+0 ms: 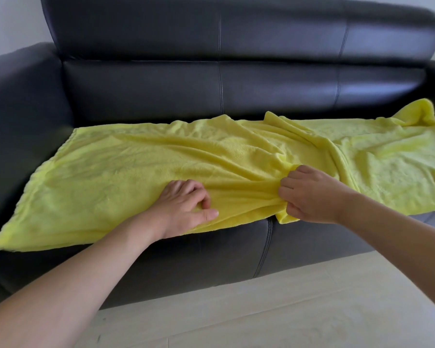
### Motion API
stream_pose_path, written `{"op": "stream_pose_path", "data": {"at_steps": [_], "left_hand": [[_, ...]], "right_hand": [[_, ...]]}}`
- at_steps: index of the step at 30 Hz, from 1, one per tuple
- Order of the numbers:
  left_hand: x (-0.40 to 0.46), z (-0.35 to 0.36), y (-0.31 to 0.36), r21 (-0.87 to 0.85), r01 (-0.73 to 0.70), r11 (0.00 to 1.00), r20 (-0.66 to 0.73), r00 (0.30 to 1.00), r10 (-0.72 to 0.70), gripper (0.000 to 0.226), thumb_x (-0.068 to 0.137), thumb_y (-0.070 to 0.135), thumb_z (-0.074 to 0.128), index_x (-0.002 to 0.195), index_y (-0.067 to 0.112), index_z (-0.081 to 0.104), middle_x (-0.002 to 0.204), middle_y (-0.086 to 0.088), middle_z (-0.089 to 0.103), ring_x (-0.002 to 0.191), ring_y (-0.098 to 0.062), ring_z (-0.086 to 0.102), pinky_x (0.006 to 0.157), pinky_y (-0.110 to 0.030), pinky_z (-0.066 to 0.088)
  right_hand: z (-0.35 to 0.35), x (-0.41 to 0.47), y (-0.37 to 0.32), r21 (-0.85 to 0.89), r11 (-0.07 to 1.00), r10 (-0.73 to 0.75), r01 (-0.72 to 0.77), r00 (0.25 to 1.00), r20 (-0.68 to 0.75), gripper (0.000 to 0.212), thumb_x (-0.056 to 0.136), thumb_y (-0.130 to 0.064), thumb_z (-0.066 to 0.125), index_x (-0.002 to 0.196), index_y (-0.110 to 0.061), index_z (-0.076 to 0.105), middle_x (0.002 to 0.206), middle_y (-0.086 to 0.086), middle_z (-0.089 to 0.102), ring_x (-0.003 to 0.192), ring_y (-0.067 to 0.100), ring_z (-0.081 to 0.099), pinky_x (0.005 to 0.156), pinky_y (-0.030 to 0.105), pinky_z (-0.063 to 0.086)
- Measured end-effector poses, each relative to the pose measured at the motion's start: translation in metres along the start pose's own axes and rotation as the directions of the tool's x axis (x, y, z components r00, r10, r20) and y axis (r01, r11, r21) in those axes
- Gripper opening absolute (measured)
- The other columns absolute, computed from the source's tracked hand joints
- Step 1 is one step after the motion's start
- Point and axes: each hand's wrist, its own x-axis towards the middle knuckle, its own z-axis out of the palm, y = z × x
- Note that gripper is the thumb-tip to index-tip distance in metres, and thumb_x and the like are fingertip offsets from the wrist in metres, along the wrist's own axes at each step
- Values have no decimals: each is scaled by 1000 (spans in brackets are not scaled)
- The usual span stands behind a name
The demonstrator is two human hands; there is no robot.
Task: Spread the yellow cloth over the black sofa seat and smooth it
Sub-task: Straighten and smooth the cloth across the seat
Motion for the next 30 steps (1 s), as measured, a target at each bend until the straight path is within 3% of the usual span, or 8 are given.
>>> {"op": "stream_pose_path", "data": {"at_steps": [3,8,13,16,18,22,25,30], "left_hand": [[-2,-1,0,38,-13,999,19,1000,12,50,68,81,23,97,42,39,120,20,26,115,-6,15,102,-26,10],[-3,-1,2,73,-8,997,-29,1000,10,25,94,61,36,99,37,40,121,18,27,121,-9,20,108,-29,13],[-14,-8,7,94,-94,991,-92,990,102,42,86,66,25,104,32,42,123,14,33,122,-9,26,114,-34,18],[-29,-11,4,269,-193,943,-173,954,245,42,84,65,42,107,31,44,122,13,37,119,-9,32,117,-32,8],[-41,-9,-4,383,-222,897,-113,952,284,50,83,68,44,116,30,44,128,11,41,121,-13,36,113,-28,11],[-57,-2,-22,475,-173,863,-23,978,209,61,93,63,33,145,31,34,149,7,35,138,-17,32,118,-44,23],[-60,-3,-27,468,-171,867,-18,979,203,56,101,53,25,150,29,30,155,4,33,143,-17,30,115,-47,28],[-63,1,-38,474,-166,865,-10,981,194,54,102,55,10,154,41,7,162,8,13,149,-19,12,118,-50,20]], "right_hand": [[-1,-2,-6,-35,999,19,-15,994,104,28,79,-29,39,65,-15,59,63,1,51,61,25,51,69,38,47],[-4,9,-15,-4,1000,20,-19,983,184,37,71,-36,35,51,-18,60,52,-1,46,53,24,48,63,37,46],[-10,12,-24,95,994,52,-52,999,-2,40,81,-53,47,72,-17,63,66,0,53,64,24,53,70,38,47],[-11,23,-48,227,974,38,-10,992,-119,42,86,-58,48,93,-19,63,80,-2,58,72,21,57,72,36,48],[-9,34,-64,294,954,-14,57,989,-145,41,87,-58,49,102,-21,60,87,-4,59,75,19,58,71,33,49],[0,45,-80,359,920,-82,157,973,-216,20,93,-37,56,97,-18,60,88,-1,57,74,20,55,65,31,45],[4,43,-81,388,906,-65,171,960,-273,16,96,-24,51,90,-14,62,84,0,56,70,20,52,61,31,44],[6,42,-76,563,825,51,53,985,-166,18,94,-33,47,100,-20,59,95,-5,57,80,18,56,69,30,50]]}}
